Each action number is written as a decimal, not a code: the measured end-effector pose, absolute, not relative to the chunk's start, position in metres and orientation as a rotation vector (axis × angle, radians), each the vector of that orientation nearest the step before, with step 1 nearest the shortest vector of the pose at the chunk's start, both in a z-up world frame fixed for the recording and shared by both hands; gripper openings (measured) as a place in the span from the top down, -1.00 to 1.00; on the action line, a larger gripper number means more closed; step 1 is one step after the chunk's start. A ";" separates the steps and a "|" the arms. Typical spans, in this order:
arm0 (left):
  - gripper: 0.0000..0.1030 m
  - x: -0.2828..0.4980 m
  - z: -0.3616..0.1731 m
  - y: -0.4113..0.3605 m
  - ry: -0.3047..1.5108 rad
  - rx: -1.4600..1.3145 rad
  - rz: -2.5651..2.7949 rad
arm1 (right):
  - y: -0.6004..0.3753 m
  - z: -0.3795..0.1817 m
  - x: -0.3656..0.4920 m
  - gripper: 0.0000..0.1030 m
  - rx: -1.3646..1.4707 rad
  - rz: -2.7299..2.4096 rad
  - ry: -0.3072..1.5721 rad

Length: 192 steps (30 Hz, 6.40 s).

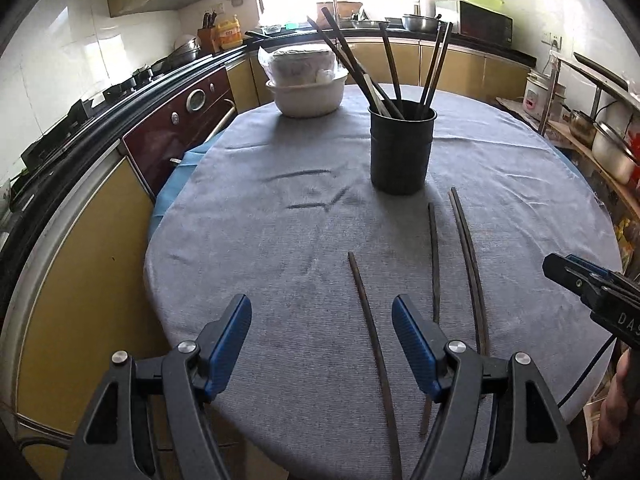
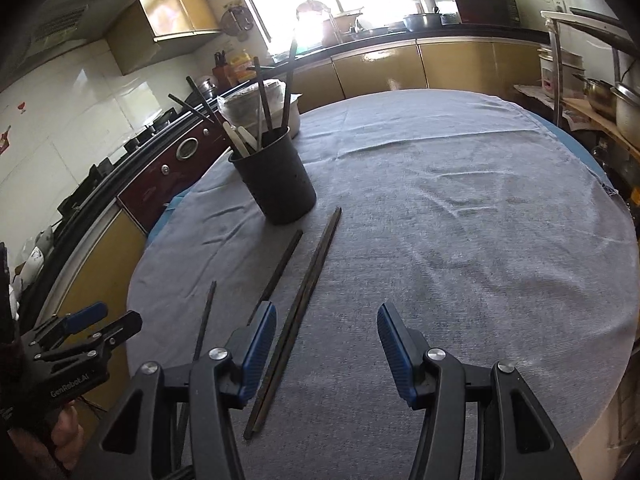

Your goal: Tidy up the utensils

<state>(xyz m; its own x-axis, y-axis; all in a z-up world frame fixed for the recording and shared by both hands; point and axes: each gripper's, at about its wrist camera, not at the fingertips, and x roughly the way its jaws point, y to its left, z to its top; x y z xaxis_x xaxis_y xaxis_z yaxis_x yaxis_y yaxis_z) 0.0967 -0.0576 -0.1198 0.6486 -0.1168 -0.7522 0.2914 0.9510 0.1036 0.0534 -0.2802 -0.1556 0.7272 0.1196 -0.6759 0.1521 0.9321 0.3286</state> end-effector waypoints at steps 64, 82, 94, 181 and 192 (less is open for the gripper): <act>0.47 0.194 -0.187 -0.069 1.158 0.067 -0.317 | -0.255 -0.169 0.131 0.25 0.426 0.094 0.908; 0.89 0.197 -0.190 -0.040 1.166 0.031 -0.449 | -0.201 -0.198 0.238 0.76 0.077 -0.128 1.200; 0.90 0.205 -0.192 -0.059 1.155 0.045 -0.400 | -0.225 -0.181 0.212 0.87 0.266 -0.005 1.070; -0.42 0.176 -0.002 -0.069 0.608 0.116 -0.347 | -0.278 -0.041 0.154 -0.02 0.389 0.012 0.457; -0.62 0.127 -0.030 -0.058 0.652 0.118 -0.280 | -0.259 -0.042 0.093 -0.06 0.346 0.026 0.472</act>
<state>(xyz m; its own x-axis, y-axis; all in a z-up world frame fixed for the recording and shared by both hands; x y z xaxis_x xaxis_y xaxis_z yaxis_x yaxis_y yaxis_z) 0.1266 -0.0580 -0.0296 0.7590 -0.2201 -0.6127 0.2937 0.9557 0.0205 0.0930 -0.2590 -0.0419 0.8912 0.1042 -0.4414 0.0545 0.9416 0.3323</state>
